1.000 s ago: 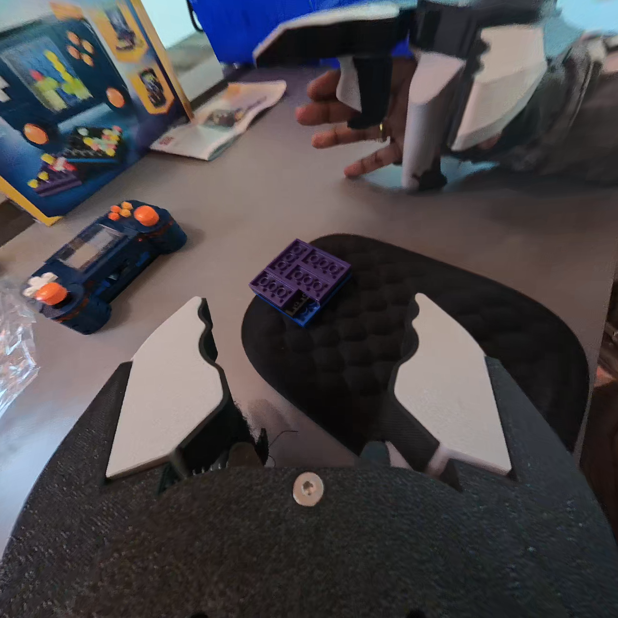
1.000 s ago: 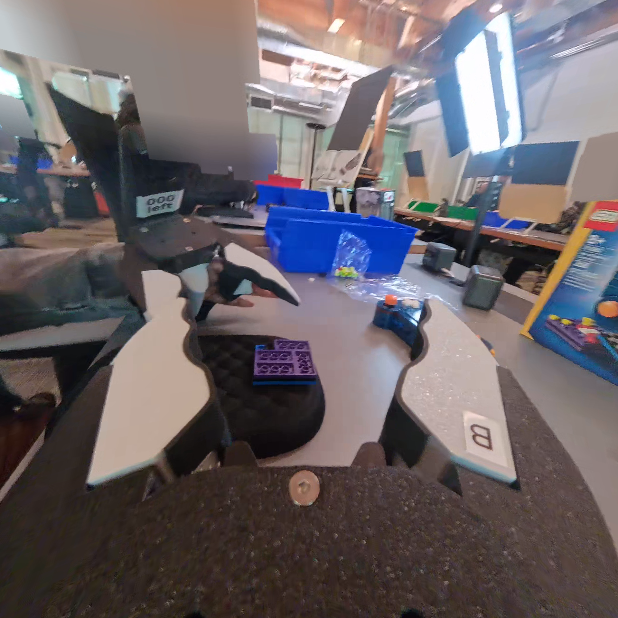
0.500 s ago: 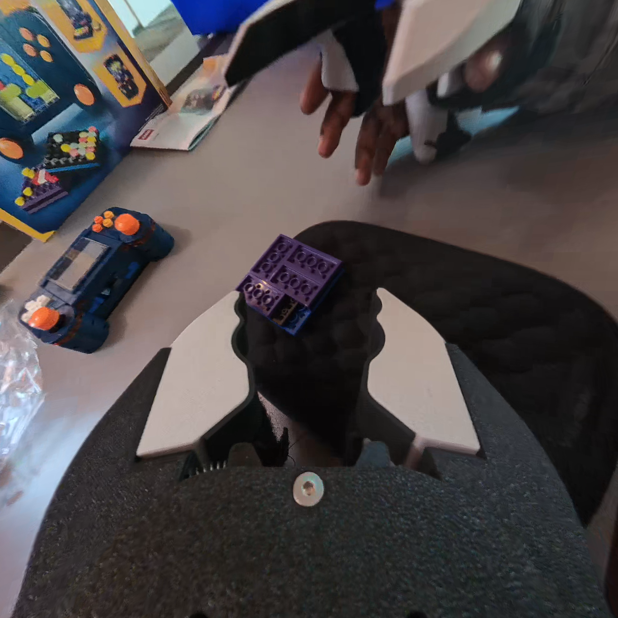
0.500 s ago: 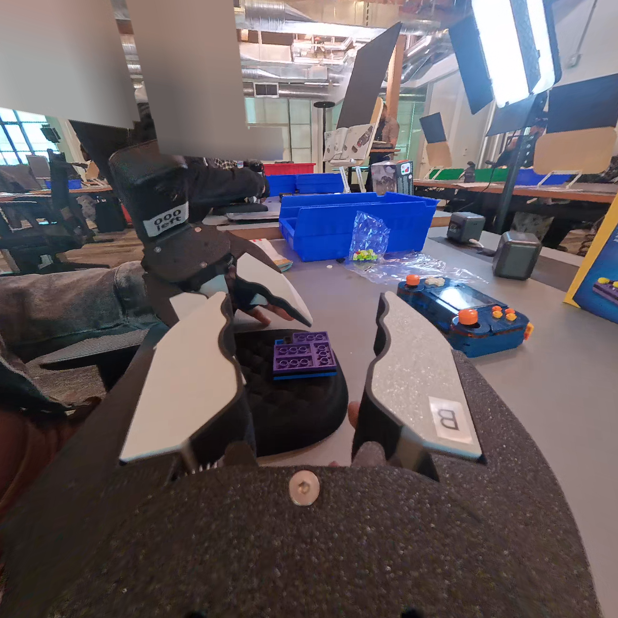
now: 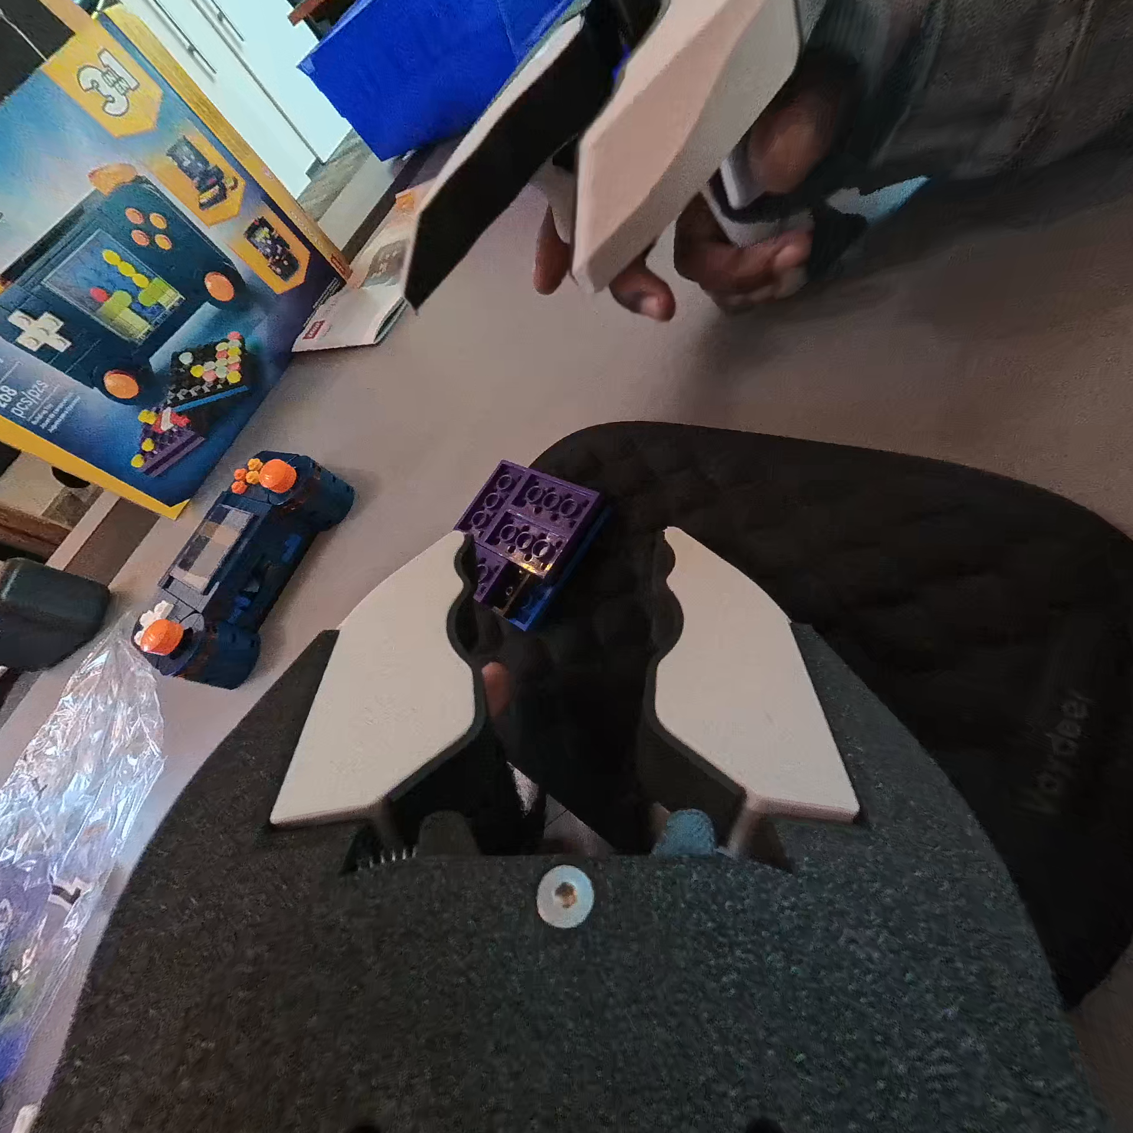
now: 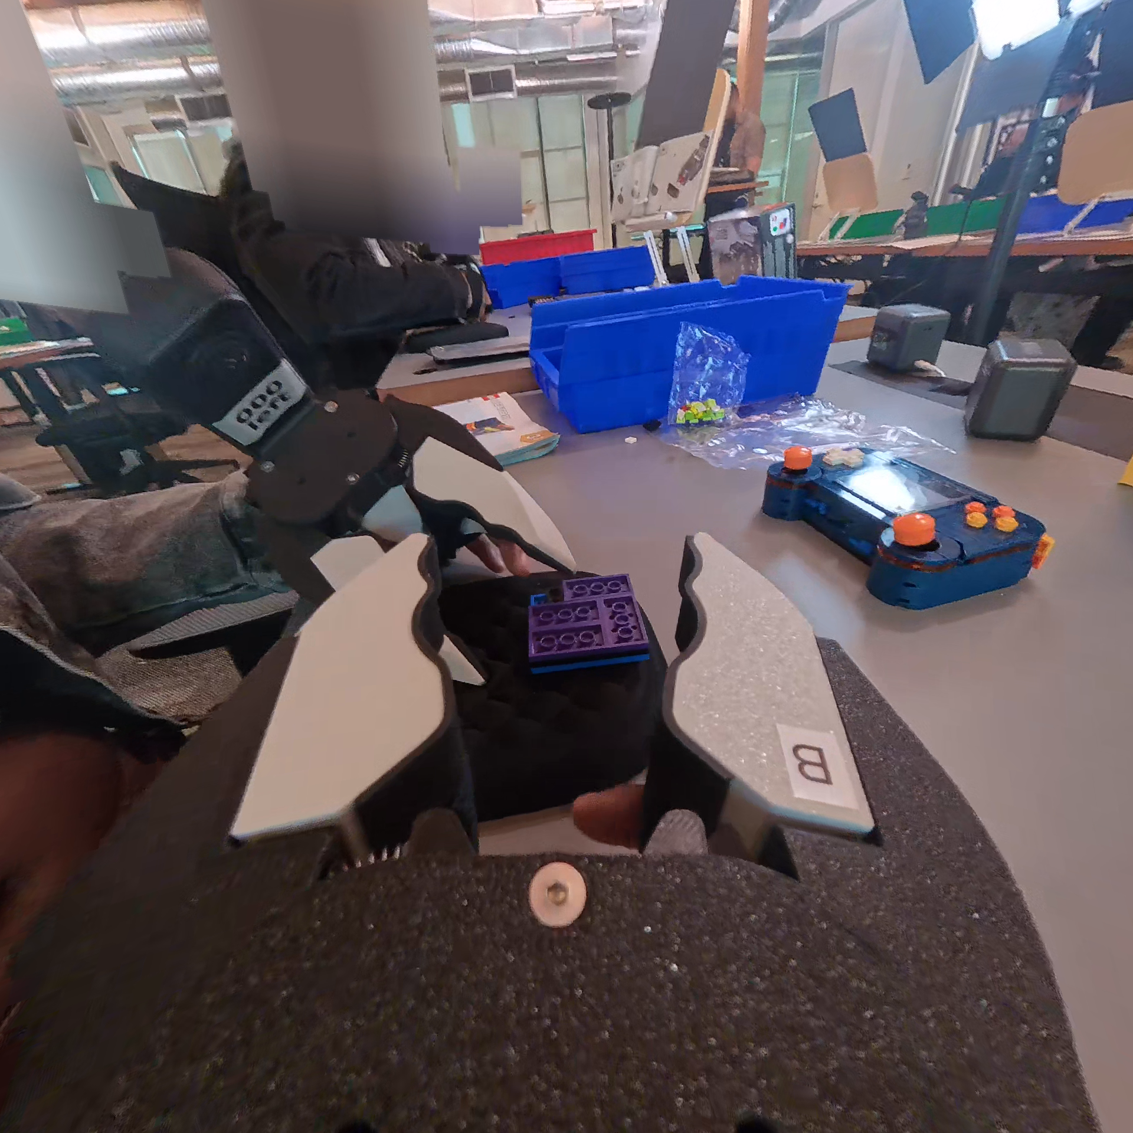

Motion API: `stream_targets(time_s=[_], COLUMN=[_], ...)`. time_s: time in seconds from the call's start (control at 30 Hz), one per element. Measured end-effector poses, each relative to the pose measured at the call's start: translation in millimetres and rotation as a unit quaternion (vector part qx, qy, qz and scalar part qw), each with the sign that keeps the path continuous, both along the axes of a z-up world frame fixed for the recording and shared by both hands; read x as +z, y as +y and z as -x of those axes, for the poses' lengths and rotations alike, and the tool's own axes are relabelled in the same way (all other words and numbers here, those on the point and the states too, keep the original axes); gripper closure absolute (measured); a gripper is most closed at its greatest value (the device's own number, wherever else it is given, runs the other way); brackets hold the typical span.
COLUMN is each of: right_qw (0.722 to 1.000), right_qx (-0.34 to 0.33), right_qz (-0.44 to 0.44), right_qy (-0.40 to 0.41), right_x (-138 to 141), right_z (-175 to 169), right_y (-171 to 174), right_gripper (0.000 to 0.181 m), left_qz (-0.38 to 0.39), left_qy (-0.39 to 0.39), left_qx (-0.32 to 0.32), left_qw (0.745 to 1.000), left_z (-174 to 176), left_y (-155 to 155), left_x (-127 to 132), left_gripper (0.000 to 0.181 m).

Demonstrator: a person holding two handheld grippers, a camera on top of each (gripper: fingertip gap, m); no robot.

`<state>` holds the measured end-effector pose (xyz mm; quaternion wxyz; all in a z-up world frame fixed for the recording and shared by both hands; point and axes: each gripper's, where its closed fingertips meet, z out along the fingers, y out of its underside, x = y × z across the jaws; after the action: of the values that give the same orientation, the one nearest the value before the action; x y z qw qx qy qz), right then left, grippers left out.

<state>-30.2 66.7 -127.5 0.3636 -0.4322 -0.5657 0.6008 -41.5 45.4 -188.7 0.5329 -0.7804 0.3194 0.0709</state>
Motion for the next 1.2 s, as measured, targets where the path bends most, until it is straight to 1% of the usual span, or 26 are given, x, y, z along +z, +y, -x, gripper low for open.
stream_targets(time_s=[0.07,0.1,0.13,0.17,0.2,0.23,0.27,0.3,0.33,0.4,0.47,0.5,0.53,0.6,0.63,0.67,0.7,0.73,0.77,0.8,0.83,0.87,0.9,0.93,1.0,1.2], right_qw=[0.999,0.996,0.991,0.984,0.978,0.973,0.969,0.967,0.965,0.962,0.962,0.96,0.955,0.934,0.925,0.922,0.926,0.929,0.931,0.933,0.936,0.938,0.94,0.939,0.939,0.939], right_qx=[-0.007,-0.008,-0.012,-0.008,0.008,0.014,0.004,-0.012,-0.012,0.006,0.013,0.007,-0.011,-0.013,0.0,0.021,0.034,0.032,0.022,0.015,0.023,0.028,0.023,0.014,0.013,0.006], right_qz=[-0.011,-0.021,-0.032,-0.045,-0.058,-0.072,-0.083,-0.09,-0.096,-0.112,-0.151,-0.191,-0.245,-0.349,-0.379,-0.386,-0.376,-0.367,-0.363,-0.358,-0.35,-0.341,-0.335,-0.334,-0.336,-0.34], right_qy=[-0.04,-0.081,-0.13,-0.172,-0.201,-0.22,-0.232,-0.24,-0.245,-0.247,-0.227,-0.203,-0.168,-0.078,-0.038,-0.018,-0.016,-0.022,-0.027,-0.027,-0.031,-0.047,-0.064,-0.077,-0.075,-0.055], right_x=[-10.1,-21.0,-34.3,-46.6,-55.3,-61.7,-65.9,-68.6,-70.5,-72.7,-70.9,-68.6,-65.2,-56.3,-52.1,-50.7,-50.5,-50.4,-49.6,-48.3,-49.2,-51.7,-54.4,-56.6,-56.5,-50.1], right_z=[3.7,6.2,9.5,11.9,13.2,14.4,17.2,20.2,21.7,20.6,19.4,19.8,21.1,19.6,17.2,14.3,13.1,13.5,14.6,14.7,13.3,12.4,13.3,14.6,14.8,11.7], right_y=[0.6,0.8,1.6,0.0,-5.3,-8.3,-7.0,-3.8,-4.3,-10.4,-14.2,-14.7,-12.7,-20.2,-28.2,-37.1,-41.9,-40.7,-36.0,-32.7,-33.2,-33.2,-30.6,-26.8,-26.0,-26.9], right_gripper=[0.113,0.118,0.118,0.113,0.108,0.109,0.111,0.114,0.118,0.129,0.129,0.129,0.129,0.129,0.129,0.129,0.129,0.129,0.129,0.129,0.129,0.129,0.129,0.129,0.129,0.129], left_qz=[-0.002,-0.004,-0.005,-0.006,-0.007,-0.008,-0.009,-0.009,-0.009,-0.013,-0.012,-0.014,-0.027,-0.057,-0.062,-0.057,-0.033,0.01,0.056,0.097,0.122,0.127,0.132,0.143,0.167,0.186], left_qy=[0.001,0.003,0.005,0.006,0.007,0.009,0.01,0.011,0.01,0.003,-0.026,-0.054,-0.093,-0.211,-0.282,-0.356,-0.426,-0.477,-0.513,-0.54,-0.557,-0.566,-0.565,-0.559,-0.544,-0.548], left_qx=[-0.001,0.0,0.0,-0.002,-0.004,-0.006,-0.005,-0.005,-0.004,0.001,0.004,0.001,0.006,0.018,0.009,-0.012,-0.039,-0.057,-0.059,-0.059,-0.074,-0.088,-0.091,-0.085,-0.071,-0.075], left_qw=[1.0,1.0,1.0,1.0,1.0,1.0,1.0,1.0,1.0,1.0,1.0,0.998,0.995,0.976,0.957,0.933,0.903,0.877,0.855,0.834,0.818,0.81,0.809,0.812,0.819,0.812], left_z=[0.0,0.2,0.1,-0.4,-0.9,-1.2,-1.1,-1.0,-0.9,0.9,3.2,4.4,8.6,19.4,21.1,18.9,14.3,11.0,10.5,9.4,6.1,5.3,4.7,3.4,0.0,-2.5], left_y=[0.2,0.7,1.0,1.0,1.0,1.2,1.4,1.6,1.7,2.4,2.7,2.0,1.6,-0.6,-3.4,-7.2,-11.4,-14.1,-13.9,-13.4,-15.4,-17.3,-18.3,-17.4,-14.8,-15.0], left_x=[0.3,0.5,0.5,0.5,0.5,0.5,0.6,0.6,0.5,2.6,6.8,11.6,20.2,42.6,52.5,60.9,64.5,61.5,54.3,47.6,45.4,47.1,46.5,42.6,34.5,31.6], left_gripper=[0.126,0.126,0.126,0.127,0.127,0.128,0.128,0.128,0.128,0.123,0.106,0.095,0.093,0.098,0.101,0.106,0.111,0.12,0.129,0.128,0.128,0.134,0.142,0.142,0.149,0.153])
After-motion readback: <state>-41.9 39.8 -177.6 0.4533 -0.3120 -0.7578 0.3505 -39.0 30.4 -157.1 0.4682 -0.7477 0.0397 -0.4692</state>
